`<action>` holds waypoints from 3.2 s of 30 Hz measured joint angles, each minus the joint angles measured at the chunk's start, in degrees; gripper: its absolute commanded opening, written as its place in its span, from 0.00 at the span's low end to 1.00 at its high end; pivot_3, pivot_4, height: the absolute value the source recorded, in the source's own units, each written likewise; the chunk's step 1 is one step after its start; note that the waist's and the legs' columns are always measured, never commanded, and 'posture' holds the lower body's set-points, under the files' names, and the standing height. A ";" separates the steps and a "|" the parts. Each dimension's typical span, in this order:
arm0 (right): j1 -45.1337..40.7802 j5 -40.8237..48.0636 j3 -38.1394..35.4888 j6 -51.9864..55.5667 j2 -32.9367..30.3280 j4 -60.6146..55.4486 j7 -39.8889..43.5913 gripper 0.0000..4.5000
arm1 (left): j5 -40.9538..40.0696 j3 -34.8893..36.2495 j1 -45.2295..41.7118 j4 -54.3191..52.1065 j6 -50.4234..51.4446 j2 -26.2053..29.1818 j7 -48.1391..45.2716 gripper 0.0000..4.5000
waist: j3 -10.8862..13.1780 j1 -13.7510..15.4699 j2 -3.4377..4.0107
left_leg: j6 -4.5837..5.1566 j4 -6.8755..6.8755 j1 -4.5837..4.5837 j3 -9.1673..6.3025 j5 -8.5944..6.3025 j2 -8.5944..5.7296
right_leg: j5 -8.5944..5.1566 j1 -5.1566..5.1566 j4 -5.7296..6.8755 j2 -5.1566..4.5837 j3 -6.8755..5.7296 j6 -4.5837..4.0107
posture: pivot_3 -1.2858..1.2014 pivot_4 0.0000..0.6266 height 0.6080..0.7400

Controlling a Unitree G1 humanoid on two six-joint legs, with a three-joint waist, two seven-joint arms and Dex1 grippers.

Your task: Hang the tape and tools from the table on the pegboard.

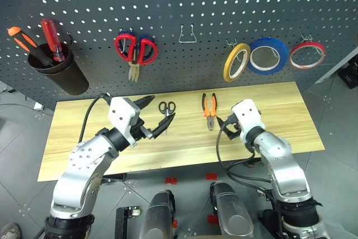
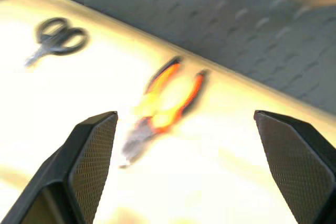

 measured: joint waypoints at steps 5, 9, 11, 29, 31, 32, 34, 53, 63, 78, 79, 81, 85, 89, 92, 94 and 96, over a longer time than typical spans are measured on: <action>-9.99 -0.26 -0.15 13.36 9.00 6.89 -7.03 0.99 | -1.91 2.04 6.43 -1.72 0.84 3.57 -3.16 0.93 | -0.03 -0.13 -0.05 | -0.04 -0.04 -0.05 0.20 0.02 -0.01 | 0.00 -0.30 0.11 0.07 0.29 -0.01 | 0.46 0.48 1.00; -18.00 1.82 -6.18 13.94 14.05 18.82 -11.94 0.99 | -1.60 5.34 10.42 -0.38 -0.64 7.04 -6.18 0.93 | -0.03 0.09 -0.06 | -0.03 -0.06 -0.12 0.37 0.02 -0.01 | 0.00 -0.50 0.16 0.10 0.45 -0.01 | 0.47 0.48 1.00; -20.68 2.20 -8.58 12.36 14.91 23.78 -14.37 0.99 | -1.39 6.66 11.07 0.42 -1.44 7.38 -6.64 0.93 | -0.03 0.29 -0.06 | -0.01 -0.06 -0.13 0.39 0.00 -0.01 | 0.00 -0.52 0.16 0.10 0.46 -0.01 | 0.47 0.49 1.00; -33.36 8.69 -12.73 -5.20 15.31 55.49 -22.58 0.99 | -1.65 8.37 11.47 1.71 -1.80 7.21 -6.47 0.93 | -0.03 -0.33 -0.06 | 0.01 -0.11 -0.13 0.57 -0.01 0.09 | 0.00 -0.62 0.18 0.22 0.67 -0.01 | 0.47 0.50 1.00; -34.15 8.57 -11.08 -7.05 15.31 58.45 -22.79 0.99 | -1.65 8.38 11.15 2.04 -1.80 7.21 -6.54 0.93 | -0.03 -0.33 -0.06 | 0.01 -0.11 -0.12 0.57 -0.01 0.09 | 0.00 -0.62 0.18 0.22 0.67 -0.01 | 0.47 0.50 1.00; -34.70 8.44 -10.31 -8.20 15.31 60.24 -23.26 0.99 | -1.64 8.38 11.00 2.15 -1.80 7.22 -6.56 0.93 | -0.03 -0.34 -0.06 | 0.00 -0.11 -0.12 0.57 0.00 0.09 | 0.00 -0.62 0.18 0.22 0.67 -0.01 | 0.47 0.50 1.00; -35.29 7.97 -9.36 -10.48 15.31 63.01 -24.28 0.99 | -1.63 8.38 10.54 2.26 -1.80 7.23 -6.60 0.93 | -0.03 -0.29 -0.06 | 0.00 -0.11 -0.13 0.57 0.00 0.09 | 0.00 -0.62 0.18 0.22 0.67 -0.01 | 0.47 0.50 1.00; -35.63 6.23 -5.90 -14.32 15.27 65.88 -28.89 0.99 | -1.35 8.37 10.24 4.15 -2.07 7.24 -6.73 0.93 | -0.03 -0.31 -0.06 | 0.00 -0.12 -0.13 0.58 0.00 0.12 | 0.00 -0.64 0.18 0.23 0.69 -0.01 | 0.47 0.50 1.00; -36.82 8.77 -10.60 -13.22 15.26 72.06 -31.02 0.99 | -1.24 8.36 9.95 4.42 -2.60 7.25 -6.98 0.93 | -0.04 -0.32 -0.07 | 0.00 -0.12 -0.12 0.59 0.00 0.12 | 0.00 -0.62 0.18 0.23 0.69 -0.02 | 0.47 0.48 1.00; -43.60 10.00 -12.96 -21.84 12.59 86.57 -26.79 0.57 | -0.66 8.34 8.82 5.87 -3.05 7.23 -7.67 0.93 | -0.15 -0.33 -0.26 | -0.04 -0.12 -0.09 0.62 0.02 0.16 | 0.00 -0.59 0.18 0.27 0.70 -0.02 | 0.48 0.46 1.00; -43.61 10.01 -12.95 -22.10 12.44 86.81 -26.34 0.57 | -0.58 8.34 8.87 5.87 -3.21 7.15 -7.60 0.93 | -0.18 -0.32 -0.28 | -0.04 -0.12 -0.09 0.62 0.02 0.16 | 0.00 -0.59 0.18 0.27 0.70 -0.02 | 0.48 0.46 1.00; -43.31 9.90 -12.51 -22.10 12.05 86.50 -25.17 0.57 | -0.56 8.34 8.97 5.89 -3.90 6.78 -7.51 0.93 | -0.22 -0.29 -0.35 | -0.04 -0.11 -0.09 0.62 0.02 0.16 | 0.00 -0.58 0.18 0.26 0.70 -0.02 | 0.48 0.46 1.00; -34.84 8.41 -7.93 -20.64 10.84 74.08 -20.41 0.57 | -0.79 8.96 9.90 5.89 -4.17 5.97 -6.83 0.93 | -0.30 -0.08 -0.43 | -0.04 -0.13 -0.13 0.60 0.02 0.16 | 0.00 -0.61 0.15 0.26 0.70 -0.02 | 0.48 0.46 1.00; -16.79 8.72 -1.06 -11.24 7.34 45.92 -13.05 0.57 | -2.49 10.35 10.82 5.71 -3.74 5.01 -6.15 0.93 | -0.28 0.45 -0.41 | 0.00 -0.15 -0.24 0.52 -0.01 0.16 | 0.00 -0.69 0.13 0.24 0.69 -0.02 | 0.47 0.48 1.00; -7.50 9.36 2.69 -3.97 4.18 29.29 -9.18 0.57 | -3.92 11.39 11.56 5.44 -3.22 4.10 -5.27 0.93 | -0.26 0.56 -0.40 | 0.11 -0.13 -0.21 0.52 -0.07 0.15 | 0.01 -0.69 0.17 0.24 0.73 -0.01 | 0.47 0.48 1.00; -4.81 9.74 3.67 -1.64 3.18 20.76 -8.40 0.57 | -5.41 11.88 11.76 5.07 -2.40 3.63 -4.91 0.93 | -0.26 0.45 -0.39 | 0.12 -0.14 -0.20 0.48 -0.08 0.16 | 0.01 -0.70 0.18 0.28 0.72 -0.01 | 0.47 0.48 1.00; -2.89 10.08 4.68 -1.57 2.55 11.60 -7.89 0.57 | -7.07 12.84 12.17 3.77 -1.26 3.25 -4.03 0.93 | -0.27 0.47 -0.40 | 0.12 -0.15 -0.20 0.45 -0.08 0.18 | 0.00 -0.70 0.14 0.34 0.70 -0.01 | 0.47 0.48 1.00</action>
